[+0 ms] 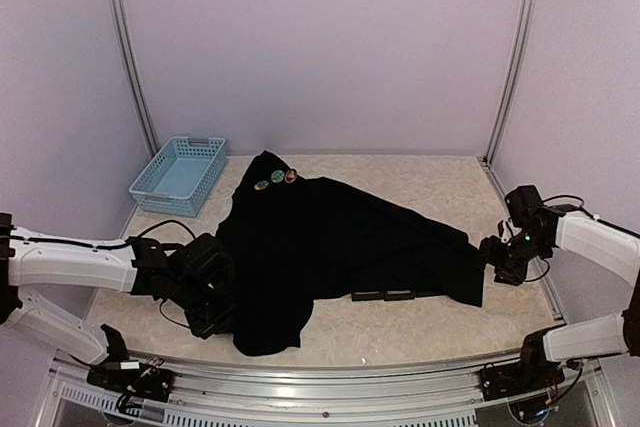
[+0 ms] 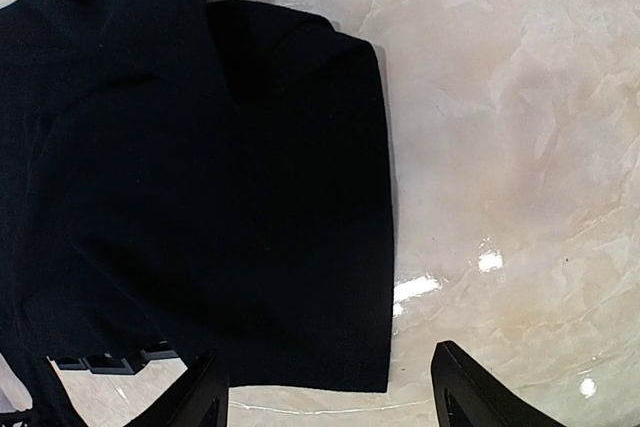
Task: Remove the brooch from the garment
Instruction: Pick up the crumped clothing from the center of the board.
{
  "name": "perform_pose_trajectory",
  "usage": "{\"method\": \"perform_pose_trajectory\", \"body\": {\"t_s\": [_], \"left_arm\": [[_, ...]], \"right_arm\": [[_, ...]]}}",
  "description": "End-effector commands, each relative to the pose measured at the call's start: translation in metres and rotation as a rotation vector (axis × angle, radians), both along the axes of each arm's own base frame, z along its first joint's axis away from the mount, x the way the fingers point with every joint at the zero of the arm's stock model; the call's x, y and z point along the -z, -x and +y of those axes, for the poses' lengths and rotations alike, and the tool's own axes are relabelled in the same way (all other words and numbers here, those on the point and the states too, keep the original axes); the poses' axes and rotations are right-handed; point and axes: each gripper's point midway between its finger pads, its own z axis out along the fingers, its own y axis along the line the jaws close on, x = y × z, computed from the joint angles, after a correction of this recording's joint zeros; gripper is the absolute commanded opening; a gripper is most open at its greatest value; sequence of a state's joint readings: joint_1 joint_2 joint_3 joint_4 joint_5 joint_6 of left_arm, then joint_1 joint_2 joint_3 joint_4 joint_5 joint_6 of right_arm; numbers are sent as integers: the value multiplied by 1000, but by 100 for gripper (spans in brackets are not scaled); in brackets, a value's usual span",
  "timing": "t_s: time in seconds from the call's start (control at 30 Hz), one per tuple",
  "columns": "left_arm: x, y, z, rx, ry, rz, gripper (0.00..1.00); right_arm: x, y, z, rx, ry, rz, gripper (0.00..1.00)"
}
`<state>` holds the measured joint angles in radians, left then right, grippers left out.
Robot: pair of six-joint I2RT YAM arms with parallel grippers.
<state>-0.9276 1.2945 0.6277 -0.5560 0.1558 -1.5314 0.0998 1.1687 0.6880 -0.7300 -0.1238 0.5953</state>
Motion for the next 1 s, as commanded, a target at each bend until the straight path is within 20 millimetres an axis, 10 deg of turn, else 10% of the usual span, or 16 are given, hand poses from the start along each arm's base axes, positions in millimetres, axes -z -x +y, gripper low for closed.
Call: {"method": "perform_pose_trajectory", "body": {"t_s": [0.0,0.97], "left_arm": [[-27,-24,-2,-16,46,-104,0],[-76,-68,7,-61,130,-225,0]], "right_arm": [[15,20,16,4,-7,73,69],[60,37,16,-39,134,200,46]]}}
